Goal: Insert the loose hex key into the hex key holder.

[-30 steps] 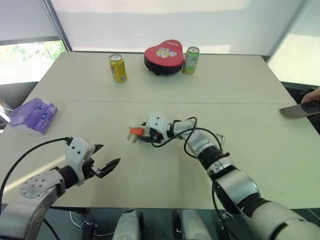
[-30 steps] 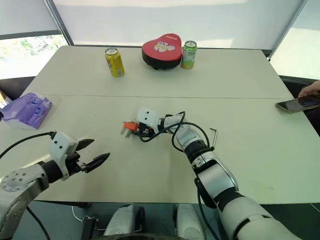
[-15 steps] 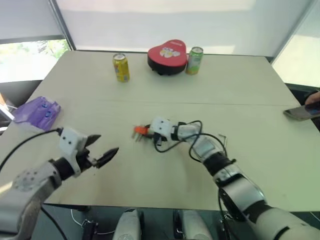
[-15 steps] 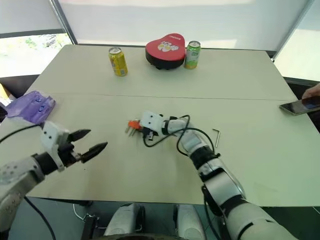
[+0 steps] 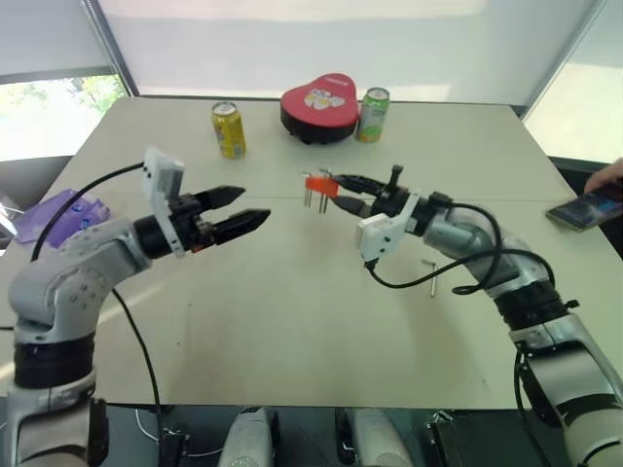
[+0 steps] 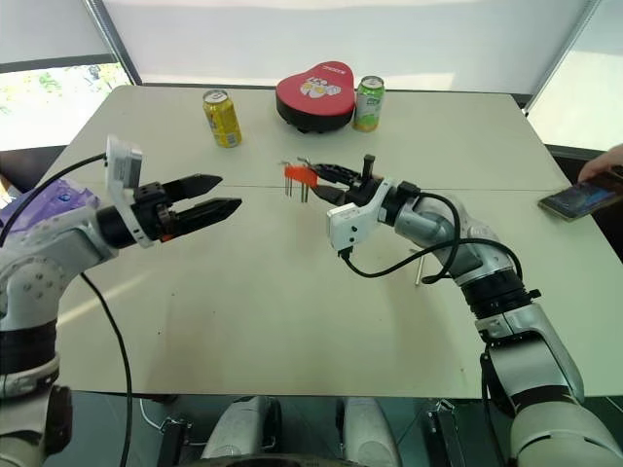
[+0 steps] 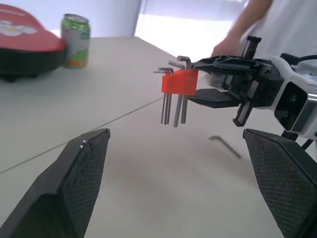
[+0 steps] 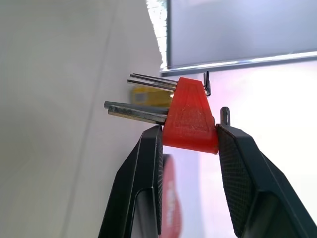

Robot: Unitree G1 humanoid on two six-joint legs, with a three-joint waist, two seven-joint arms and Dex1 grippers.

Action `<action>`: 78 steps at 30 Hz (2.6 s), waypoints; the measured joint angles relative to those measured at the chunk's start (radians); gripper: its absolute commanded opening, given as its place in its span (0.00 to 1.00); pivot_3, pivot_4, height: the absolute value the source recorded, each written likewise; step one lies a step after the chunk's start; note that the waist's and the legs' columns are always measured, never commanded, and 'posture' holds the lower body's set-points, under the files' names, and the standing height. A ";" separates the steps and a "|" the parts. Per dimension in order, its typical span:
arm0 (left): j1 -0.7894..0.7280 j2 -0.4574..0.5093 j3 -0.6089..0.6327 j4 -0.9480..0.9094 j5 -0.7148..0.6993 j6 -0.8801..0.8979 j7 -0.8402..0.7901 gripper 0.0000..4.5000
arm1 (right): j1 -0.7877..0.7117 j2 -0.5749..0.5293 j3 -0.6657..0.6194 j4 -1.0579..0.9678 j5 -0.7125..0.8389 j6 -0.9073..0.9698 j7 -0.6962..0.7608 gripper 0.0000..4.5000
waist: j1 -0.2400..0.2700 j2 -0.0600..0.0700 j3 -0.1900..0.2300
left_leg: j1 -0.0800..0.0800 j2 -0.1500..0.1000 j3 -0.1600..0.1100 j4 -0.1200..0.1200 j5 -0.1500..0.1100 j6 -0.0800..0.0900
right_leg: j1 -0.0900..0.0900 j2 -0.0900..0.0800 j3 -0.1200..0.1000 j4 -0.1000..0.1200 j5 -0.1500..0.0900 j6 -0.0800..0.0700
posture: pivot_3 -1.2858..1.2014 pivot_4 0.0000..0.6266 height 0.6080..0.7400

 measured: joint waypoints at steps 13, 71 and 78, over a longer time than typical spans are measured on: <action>-0.147 -0.081 -0.125 0.108 0.033 -0.008 -0.137 1.00 | 0.048 -0.052 -0.011 -0.143 -0.006 -0.056 -0.003 0.22 | 0.003 -0.001 0.001 | 0.000 0.000 0.001 0.000 0.000 0.000 | 0.000 0.000 0.000 0.000 0.000 0.000 | 0.52 0.24 1.00; -0.059 -0.146 -0.173 0.060 0.295 -0.273 -0.114 0.00 | 0.262 -0.126 -0.326 -0.462 0.683 1.643 0.452 0.99 | 0.007 -0.001 0.001 | 0.000 0.000 -0.002 0.001 0.000 0.000 | 0.001 0.000 0.000 0.001 0.000 0.000 | 0.52 0.24 1.00; -0.058 -0.154 -0.173 0.059 0.313 -0.291 -0.098 0.00 | 0.298 -0.081 -0.364 -0.543 0.745 2.006 0.332 0.99 | 0.010 -0.001 0.001 | -0.001 0.000 -0.001 0.001 0.000 0.001 | 0.001 0.000 0.000 0.000 0.000 0.001 | 0.52 0.24 1.00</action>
